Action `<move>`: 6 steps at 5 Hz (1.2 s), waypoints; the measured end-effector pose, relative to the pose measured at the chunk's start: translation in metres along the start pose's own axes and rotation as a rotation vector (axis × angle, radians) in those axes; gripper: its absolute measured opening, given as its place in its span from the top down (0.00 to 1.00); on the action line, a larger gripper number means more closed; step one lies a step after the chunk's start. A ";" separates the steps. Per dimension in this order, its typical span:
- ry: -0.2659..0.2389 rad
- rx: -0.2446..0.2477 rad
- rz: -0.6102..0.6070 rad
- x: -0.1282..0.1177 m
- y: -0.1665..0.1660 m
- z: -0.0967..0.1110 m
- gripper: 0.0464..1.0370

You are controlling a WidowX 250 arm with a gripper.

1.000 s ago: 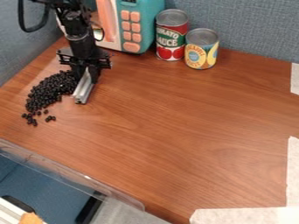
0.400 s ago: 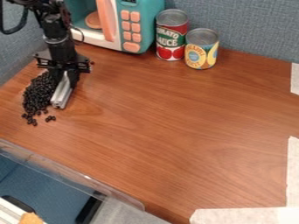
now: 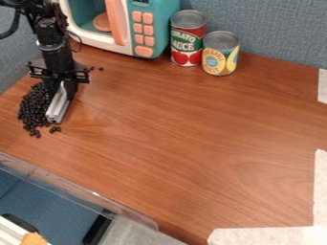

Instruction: Sweep into pile

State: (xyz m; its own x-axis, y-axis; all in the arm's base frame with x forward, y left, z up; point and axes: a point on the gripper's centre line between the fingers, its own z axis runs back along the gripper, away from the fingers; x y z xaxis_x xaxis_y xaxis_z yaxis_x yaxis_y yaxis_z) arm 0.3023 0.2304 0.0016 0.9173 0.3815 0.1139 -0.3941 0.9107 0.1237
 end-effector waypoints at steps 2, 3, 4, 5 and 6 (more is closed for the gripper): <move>-0.112 -0.006 -0.103 0.022 -0.026 0.035 0.67; -0.160 -0.013 -0.184 0.017 -0.056 0.057 0.67; -0.142 -0.046 -0.273 -0.006 -0.080 0.058 0.67; -0.104 -0.055 -0.363 -0.034 -0.083 0.051 0.67; -0.085 -0.070 -0.428 -0.054 -0.076 0.038 0.67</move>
State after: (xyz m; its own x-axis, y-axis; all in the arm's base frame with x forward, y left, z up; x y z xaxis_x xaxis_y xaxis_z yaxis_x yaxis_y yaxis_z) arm 0.2807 0.1343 0.0234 0.9880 -0.0444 0.1480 0.0280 0.9934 0.1110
